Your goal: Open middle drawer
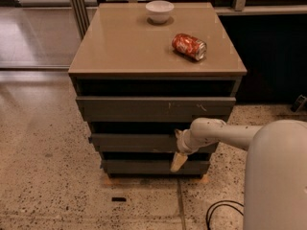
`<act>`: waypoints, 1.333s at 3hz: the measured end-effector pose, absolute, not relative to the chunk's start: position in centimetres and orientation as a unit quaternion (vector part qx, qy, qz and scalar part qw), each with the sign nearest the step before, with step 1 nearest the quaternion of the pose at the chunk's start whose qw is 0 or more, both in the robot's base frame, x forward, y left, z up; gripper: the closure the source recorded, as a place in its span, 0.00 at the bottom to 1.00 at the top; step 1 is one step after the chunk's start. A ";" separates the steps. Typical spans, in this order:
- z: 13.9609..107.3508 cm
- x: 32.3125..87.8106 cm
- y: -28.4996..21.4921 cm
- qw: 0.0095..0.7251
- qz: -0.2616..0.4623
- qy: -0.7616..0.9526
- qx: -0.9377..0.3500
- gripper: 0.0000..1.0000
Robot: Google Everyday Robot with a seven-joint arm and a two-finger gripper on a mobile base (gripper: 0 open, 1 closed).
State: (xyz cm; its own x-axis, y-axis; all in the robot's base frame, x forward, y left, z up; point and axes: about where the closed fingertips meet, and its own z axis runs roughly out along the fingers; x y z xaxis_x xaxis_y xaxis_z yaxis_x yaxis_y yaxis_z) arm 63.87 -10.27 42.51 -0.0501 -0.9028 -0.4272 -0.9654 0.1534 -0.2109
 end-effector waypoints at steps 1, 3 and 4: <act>42.5 64.2 -10.5 0.238 0.064 0.724 -0.645 0.00; 42.1 62.2 -9.0 0.210 0.110 0.712 -0.661 0.00; 43.3 58.4 -7.6 0.193 0.150 0.681 -0.690 0.00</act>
Offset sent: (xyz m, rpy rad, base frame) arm -0.0057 0.0042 -0.0012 0.0125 0.0452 0.0279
